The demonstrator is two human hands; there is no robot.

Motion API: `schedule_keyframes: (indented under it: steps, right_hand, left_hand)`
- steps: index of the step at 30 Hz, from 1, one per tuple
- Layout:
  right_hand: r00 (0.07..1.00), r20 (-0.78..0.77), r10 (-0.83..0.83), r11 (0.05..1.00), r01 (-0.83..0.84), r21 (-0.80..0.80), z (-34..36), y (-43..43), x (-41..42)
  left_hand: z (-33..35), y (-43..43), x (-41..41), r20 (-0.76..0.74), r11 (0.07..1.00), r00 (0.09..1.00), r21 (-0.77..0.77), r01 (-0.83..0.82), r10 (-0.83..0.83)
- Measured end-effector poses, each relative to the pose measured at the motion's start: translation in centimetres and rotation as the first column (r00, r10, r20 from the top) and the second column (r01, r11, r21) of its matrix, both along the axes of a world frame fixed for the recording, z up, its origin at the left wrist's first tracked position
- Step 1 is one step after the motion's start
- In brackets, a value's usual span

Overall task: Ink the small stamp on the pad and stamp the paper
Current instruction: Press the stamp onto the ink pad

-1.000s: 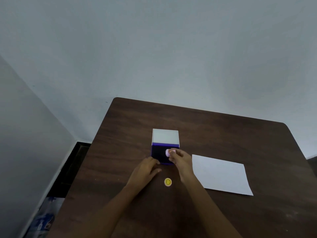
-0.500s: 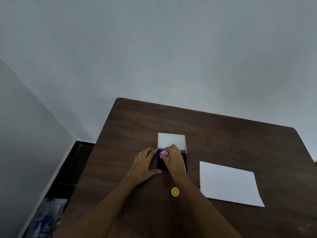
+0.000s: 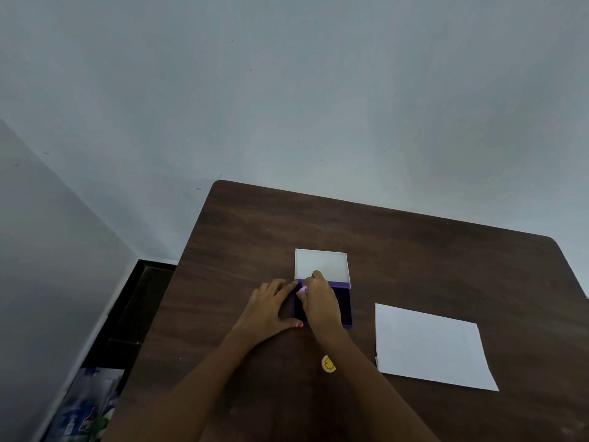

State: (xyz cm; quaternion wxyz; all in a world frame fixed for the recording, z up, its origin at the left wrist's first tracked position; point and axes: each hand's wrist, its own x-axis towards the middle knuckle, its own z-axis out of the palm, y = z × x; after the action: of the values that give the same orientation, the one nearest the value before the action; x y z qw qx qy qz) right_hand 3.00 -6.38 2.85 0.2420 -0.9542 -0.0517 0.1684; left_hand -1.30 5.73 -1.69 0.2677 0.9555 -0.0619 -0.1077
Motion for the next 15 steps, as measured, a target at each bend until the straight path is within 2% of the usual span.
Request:
schedule_keyframes:
  steps: [15]
  right_hand:
    - [0.984, 0.157, 0.082, 0.997, -0.082, -0.006, -1.8, -0.1, -1.2]
  left_hand:
    - [0.0, 0.3, -0.2, 0.035, 1.000, 0.999, -0.031, 0.000, 0.001]
